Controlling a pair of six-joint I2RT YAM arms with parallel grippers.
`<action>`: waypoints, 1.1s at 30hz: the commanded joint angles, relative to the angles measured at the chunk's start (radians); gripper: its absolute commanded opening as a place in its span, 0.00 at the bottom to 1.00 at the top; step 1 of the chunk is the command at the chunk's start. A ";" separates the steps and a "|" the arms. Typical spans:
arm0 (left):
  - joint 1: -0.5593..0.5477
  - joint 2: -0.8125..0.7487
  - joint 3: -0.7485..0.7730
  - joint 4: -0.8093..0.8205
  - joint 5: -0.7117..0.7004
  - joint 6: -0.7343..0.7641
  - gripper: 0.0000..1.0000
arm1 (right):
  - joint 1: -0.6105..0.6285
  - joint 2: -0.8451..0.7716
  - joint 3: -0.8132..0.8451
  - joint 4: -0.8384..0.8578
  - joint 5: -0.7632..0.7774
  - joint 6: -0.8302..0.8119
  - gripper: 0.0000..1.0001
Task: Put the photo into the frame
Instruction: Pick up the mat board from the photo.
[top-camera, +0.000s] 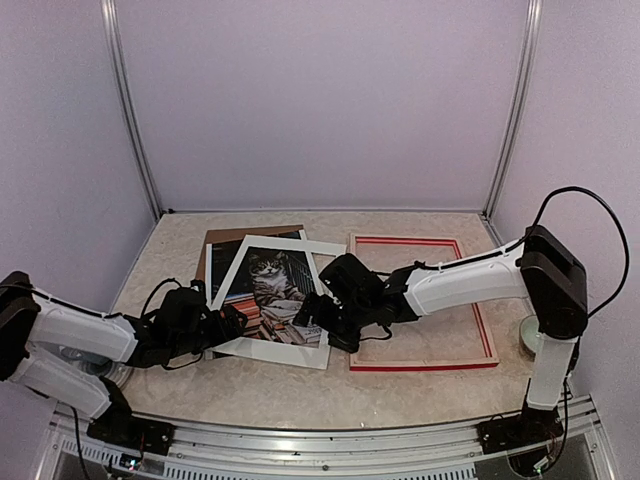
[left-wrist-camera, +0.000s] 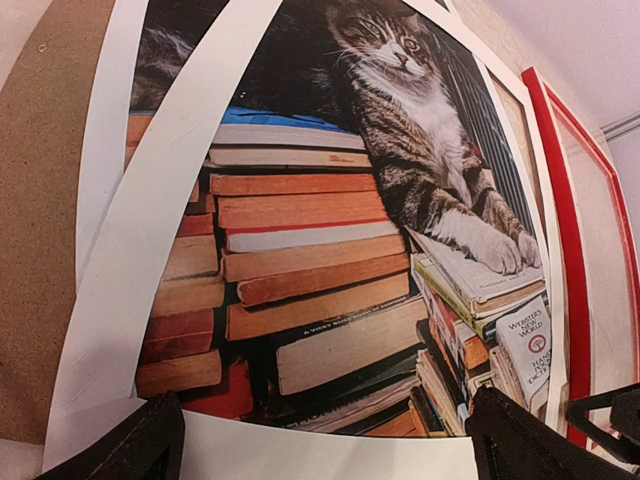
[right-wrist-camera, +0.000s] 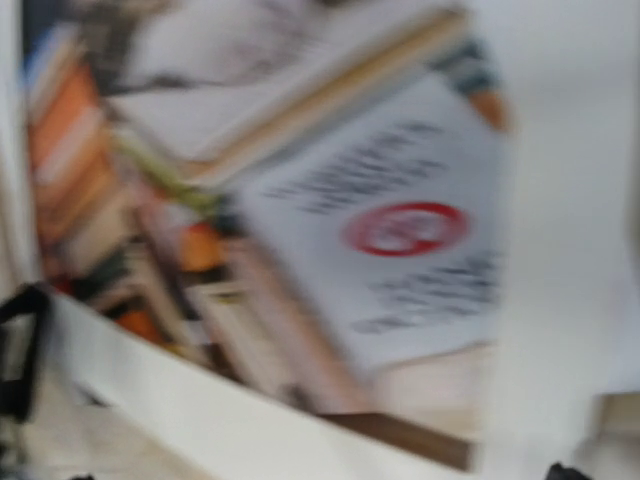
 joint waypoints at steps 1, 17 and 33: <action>-0.001 0.003 -0.003 -0.005 0.012 0.010 0.99 | 0.011 0.029 -0.002 -0.082 0.015 0.014 0.98; -0.001 0.004 -0.012 0.004 0.017 0.010 0.99 | 0.012 0.109 0.036 -0.051 -0.001 0.002 0.99; 0.004 -0.003 -0.025 0.010 0.024 0.008 0.99 | -0.003 0.025 -0.204 0.457 -0.074 0.049 0.98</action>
